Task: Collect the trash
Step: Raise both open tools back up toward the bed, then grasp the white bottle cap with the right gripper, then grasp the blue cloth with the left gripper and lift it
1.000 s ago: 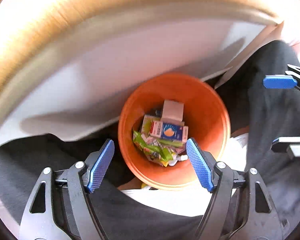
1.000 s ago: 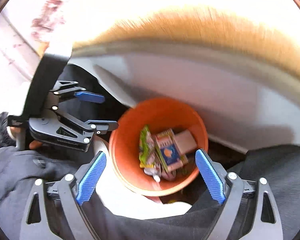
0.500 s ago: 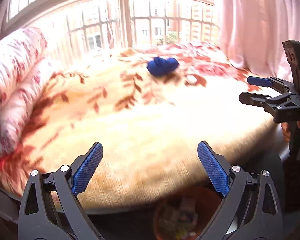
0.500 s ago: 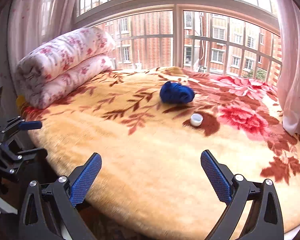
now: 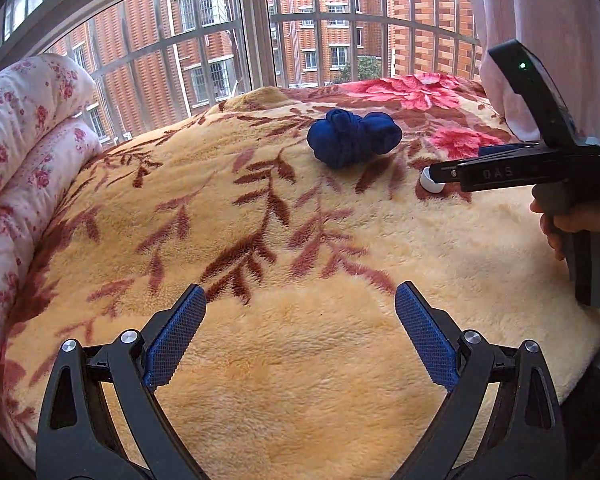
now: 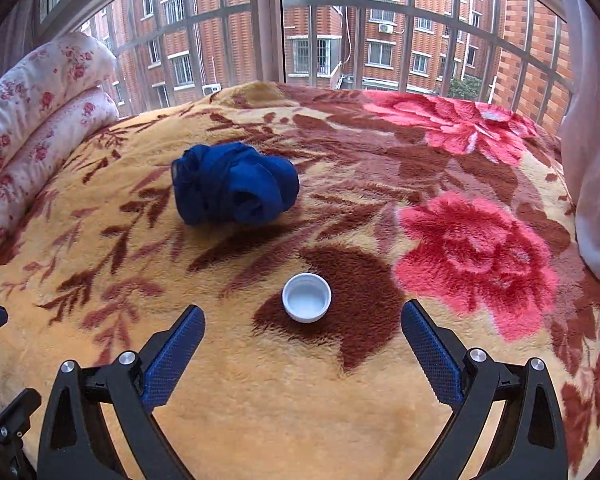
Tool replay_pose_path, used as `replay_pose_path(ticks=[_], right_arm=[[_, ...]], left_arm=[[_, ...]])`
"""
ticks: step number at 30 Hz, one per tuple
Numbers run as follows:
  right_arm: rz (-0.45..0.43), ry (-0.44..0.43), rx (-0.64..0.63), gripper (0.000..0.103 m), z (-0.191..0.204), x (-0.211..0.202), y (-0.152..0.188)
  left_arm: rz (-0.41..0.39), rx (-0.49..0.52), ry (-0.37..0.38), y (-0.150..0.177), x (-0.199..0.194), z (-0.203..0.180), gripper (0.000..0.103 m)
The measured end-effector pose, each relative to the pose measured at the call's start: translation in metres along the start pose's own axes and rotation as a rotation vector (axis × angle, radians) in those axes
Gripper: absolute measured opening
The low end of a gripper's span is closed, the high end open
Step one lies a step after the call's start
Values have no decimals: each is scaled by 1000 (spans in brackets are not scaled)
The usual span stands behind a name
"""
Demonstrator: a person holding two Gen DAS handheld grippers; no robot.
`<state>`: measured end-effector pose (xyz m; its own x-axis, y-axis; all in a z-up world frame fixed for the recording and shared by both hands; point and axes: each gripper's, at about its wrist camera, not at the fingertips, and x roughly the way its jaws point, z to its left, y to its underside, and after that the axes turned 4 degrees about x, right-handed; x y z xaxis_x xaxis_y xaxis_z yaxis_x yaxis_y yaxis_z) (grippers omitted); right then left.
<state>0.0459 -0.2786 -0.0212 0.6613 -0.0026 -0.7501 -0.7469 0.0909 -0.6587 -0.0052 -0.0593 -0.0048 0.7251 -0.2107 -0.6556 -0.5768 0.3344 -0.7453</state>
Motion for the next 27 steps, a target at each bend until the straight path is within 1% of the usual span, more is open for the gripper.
replay_pose_path(ticks=[2,4,6,8,11,12,14,20,23,27], right_arm=[[40,11,-8,89,-2,17,-5],[76,12,-7,73,-4,31,-9],[110,10,-2,64,-5,41,-10],[138,17,4,62,-5,50,-9],[138,20,-1,54,-3,53,-7],[136,16,-1,48,-3,53,-7],[125,12,4,31,-3,53,-8],[111,-40,51,31,-10,44,-7],[72,-77,79,31,-18,22,-4],[13,-126,104,31,-30,-17,8]], left_arm=[[5,-5,10,0,5,0,93],[6,-2,9,0,8,-1,93],[12,3,11,1,11,-2,93],[22,3,16,2,13,-2,93],[30,-8,27,1,15,-1,93],[32,-11,28,0,15,-1,93],[38,-16,30,-3,16,-1,93],[51,-21,19,-23,22,-4,93],[56,1,30,-44,33,-10,93],[59,43,63,-84,58,-22,93]])
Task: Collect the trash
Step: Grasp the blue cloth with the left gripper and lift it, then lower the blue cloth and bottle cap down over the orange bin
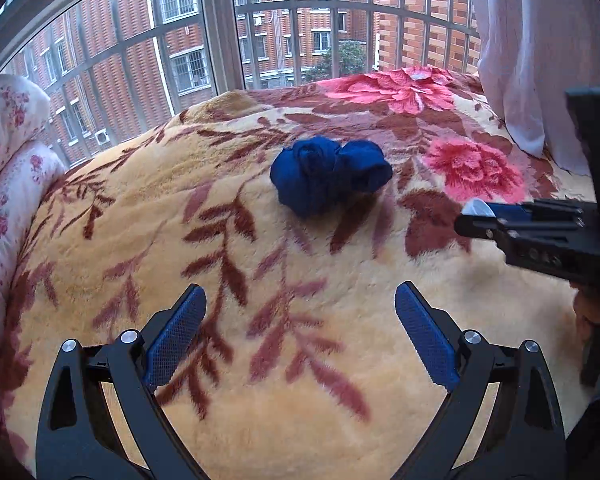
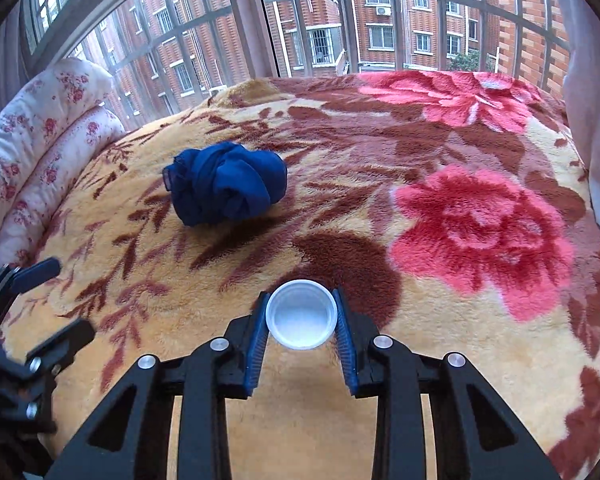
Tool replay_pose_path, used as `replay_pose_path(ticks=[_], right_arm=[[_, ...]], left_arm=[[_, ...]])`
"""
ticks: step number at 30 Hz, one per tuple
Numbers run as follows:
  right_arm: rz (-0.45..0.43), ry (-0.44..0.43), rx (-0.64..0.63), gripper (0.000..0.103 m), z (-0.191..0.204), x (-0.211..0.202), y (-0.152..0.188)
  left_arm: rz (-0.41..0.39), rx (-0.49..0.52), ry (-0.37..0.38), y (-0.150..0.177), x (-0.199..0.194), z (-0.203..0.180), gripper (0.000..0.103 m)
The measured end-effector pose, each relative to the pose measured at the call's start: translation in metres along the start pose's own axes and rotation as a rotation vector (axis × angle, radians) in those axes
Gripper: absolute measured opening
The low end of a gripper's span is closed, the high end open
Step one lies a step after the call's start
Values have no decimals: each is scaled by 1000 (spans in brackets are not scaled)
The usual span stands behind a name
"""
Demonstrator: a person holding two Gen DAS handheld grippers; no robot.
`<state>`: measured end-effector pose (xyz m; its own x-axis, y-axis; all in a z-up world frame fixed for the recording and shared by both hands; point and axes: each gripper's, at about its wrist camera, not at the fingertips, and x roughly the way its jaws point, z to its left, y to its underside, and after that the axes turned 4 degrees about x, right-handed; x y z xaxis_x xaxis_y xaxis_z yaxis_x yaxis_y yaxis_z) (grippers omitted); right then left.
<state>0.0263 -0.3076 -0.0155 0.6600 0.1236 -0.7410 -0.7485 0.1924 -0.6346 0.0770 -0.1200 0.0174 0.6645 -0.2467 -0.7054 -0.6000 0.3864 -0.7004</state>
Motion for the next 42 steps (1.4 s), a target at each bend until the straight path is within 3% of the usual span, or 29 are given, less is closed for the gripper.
replay_pose_path(ticks=[3,9,14,19,23,25,29,32,42], right_arm=[[-37,-18,9,31,-9,-28,13],[-81,-50,33,31,-27,-64,30],[-96,-79,41,31,-35,-76,36],[-105,-103,43,31,-36,-76,38],[-113,-105,48,31,-37,-75,38],[-112,-106,51,31,-38,-74,38],[-109,-107,52,31,-35,-70,39],[-102,-112,42,31,-27,-70,40],[-89,-174,-9,32,16,-83,49]], left_arm=[[3,38,29,-34,19,-8,93],[53,220,-4,-79,59,-31,93],[95,413,-76,-85,90,-39,93],[177,466,-69,-87,137,-35,93],[173,395,-30,-93,157,-28,90],[198,317,77,-94,161,-24,54],[150,256,38,-88,151,-27,47],[153,179,61,-82,134,-23,45],[114,21,14,-32,29,-4,45]])
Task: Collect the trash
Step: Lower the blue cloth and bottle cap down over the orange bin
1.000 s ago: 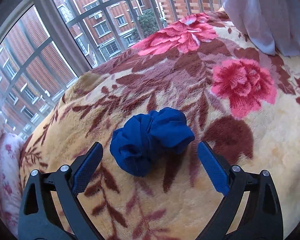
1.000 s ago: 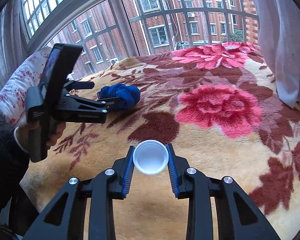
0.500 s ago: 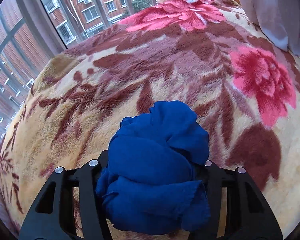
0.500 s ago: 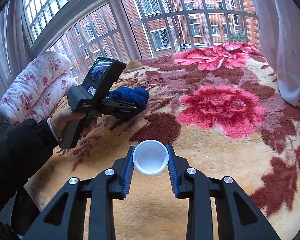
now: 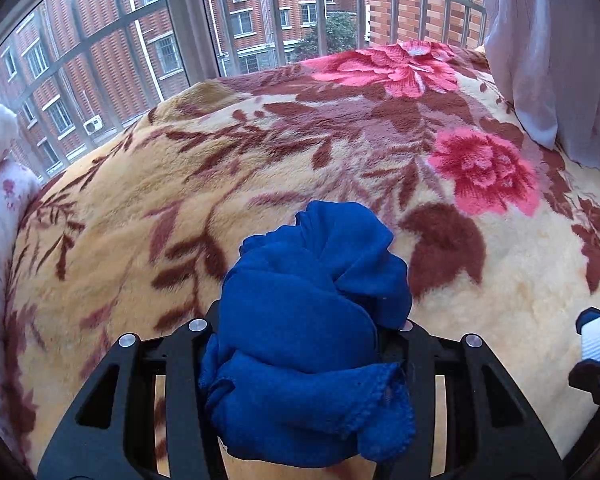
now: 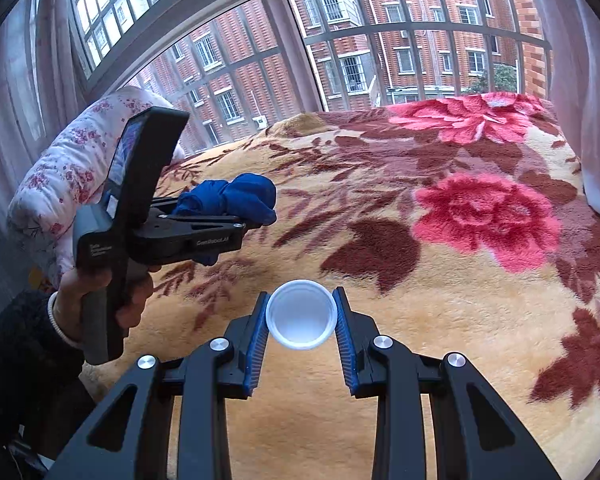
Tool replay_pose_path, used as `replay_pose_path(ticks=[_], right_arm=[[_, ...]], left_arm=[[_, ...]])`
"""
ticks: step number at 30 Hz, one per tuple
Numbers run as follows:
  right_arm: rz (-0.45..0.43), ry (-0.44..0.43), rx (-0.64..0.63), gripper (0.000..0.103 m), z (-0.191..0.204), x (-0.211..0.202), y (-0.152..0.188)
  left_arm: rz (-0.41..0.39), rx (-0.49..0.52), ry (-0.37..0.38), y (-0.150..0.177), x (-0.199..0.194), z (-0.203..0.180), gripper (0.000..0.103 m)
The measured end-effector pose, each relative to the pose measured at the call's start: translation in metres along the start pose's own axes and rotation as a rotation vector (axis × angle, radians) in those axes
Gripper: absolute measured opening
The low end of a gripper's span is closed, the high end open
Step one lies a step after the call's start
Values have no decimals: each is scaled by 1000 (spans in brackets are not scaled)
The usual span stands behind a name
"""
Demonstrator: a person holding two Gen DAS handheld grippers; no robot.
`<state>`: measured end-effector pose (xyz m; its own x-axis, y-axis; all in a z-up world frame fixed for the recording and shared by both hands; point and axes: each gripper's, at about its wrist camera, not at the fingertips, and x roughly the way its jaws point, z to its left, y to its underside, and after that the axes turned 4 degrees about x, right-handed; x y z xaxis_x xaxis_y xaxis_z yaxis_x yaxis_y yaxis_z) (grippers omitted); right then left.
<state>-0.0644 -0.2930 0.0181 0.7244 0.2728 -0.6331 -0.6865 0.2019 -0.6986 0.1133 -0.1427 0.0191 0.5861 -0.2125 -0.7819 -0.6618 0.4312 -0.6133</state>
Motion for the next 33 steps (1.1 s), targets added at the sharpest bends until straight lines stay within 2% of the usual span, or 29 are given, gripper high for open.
replay_pose_path(ticks=[8,17,25,33], right_arm=[[50,-71,-59,32,52,-17,35],[116,-106,-94,32,88,-37,93],[190,-91,-132,32,110,-48,150],[294,-88,-95,32,112,-46,206]], left_arm=[[-29,-81,-49,77,-73,8,45],[-6,-115,-15,163,-118,-4,45],[34,-119,-33,230,-139,-27,46],[144,-122,38,288,-136,-39,46]])
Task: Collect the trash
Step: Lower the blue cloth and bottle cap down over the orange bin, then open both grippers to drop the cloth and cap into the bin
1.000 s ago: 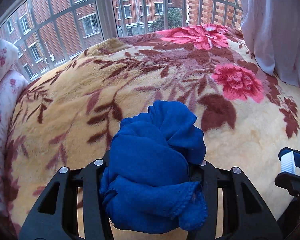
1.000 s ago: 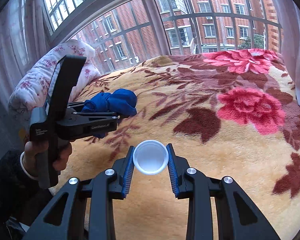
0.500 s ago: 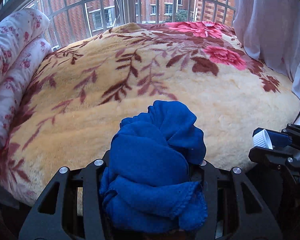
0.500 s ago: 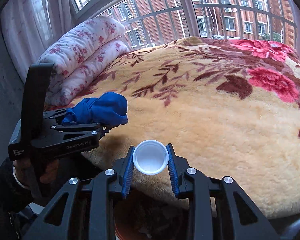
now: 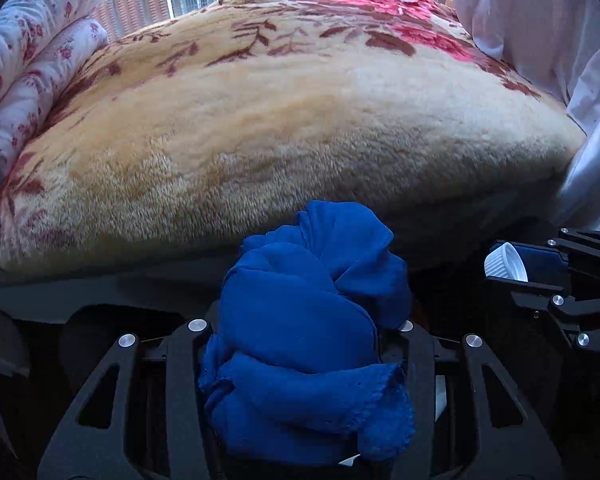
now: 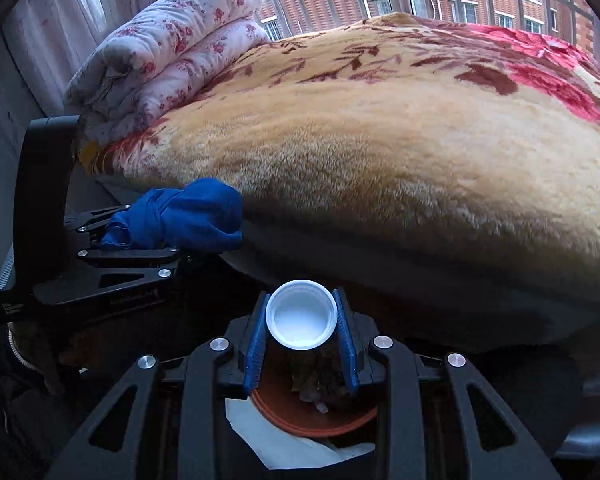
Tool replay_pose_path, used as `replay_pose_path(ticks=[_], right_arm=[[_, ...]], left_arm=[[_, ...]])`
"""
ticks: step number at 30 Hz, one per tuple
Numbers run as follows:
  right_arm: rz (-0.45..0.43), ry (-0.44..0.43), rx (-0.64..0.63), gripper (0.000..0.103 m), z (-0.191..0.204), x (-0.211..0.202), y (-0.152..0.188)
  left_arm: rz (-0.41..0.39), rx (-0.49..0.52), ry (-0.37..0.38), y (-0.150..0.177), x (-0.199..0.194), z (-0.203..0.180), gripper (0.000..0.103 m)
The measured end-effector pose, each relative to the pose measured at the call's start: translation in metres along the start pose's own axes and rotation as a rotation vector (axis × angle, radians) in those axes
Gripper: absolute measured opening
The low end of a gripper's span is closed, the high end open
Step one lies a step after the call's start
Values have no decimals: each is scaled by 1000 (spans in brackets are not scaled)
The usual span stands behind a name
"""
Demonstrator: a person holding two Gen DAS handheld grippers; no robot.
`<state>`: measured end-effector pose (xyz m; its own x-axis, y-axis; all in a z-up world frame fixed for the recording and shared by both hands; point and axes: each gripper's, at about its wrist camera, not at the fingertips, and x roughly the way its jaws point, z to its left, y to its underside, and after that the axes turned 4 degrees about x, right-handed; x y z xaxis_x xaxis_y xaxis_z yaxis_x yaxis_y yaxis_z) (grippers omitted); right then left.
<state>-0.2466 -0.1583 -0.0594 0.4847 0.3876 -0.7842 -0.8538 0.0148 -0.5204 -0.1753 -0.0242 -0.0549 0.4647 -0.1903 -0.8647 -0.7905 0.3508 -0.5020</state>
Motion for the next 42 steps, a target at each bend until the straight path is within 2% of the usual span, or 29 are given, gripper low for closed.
replay_pose_path(ticks=[4,11,14,22,33,35,36,37,38,42], right_arm=[[49,20,16,32,-3,15,20],[113,68,-11,32,-8,39,35],[154,69,-4,32,-13,53,39],[269,49,10,32,-21,92,46],[351,44,10,32,-22,120,43],[359,45,8,32,-23,123,45],[364,46,4,43,-22,125,44],[365,54,0,63,-22,125,44],[350,68,-3,66,-22,123,44],[333,81,7,66,-28,114,43]], left_arm=[[72,33,24,21,20,-4,46],[137,94,51,36,55,-2,46],[199,81,88,41,75,1,46],[325,108,109,56,115,-5,46],[404,131,104,62,137,-11,46],[414,127,98,62,138,-11,51],[426,124,93,62,141,-11,59],[439,119,93,58,150,-11,71],[440,113,97,58,150,-10,74],[435,110,95,61,150,-8,80]])
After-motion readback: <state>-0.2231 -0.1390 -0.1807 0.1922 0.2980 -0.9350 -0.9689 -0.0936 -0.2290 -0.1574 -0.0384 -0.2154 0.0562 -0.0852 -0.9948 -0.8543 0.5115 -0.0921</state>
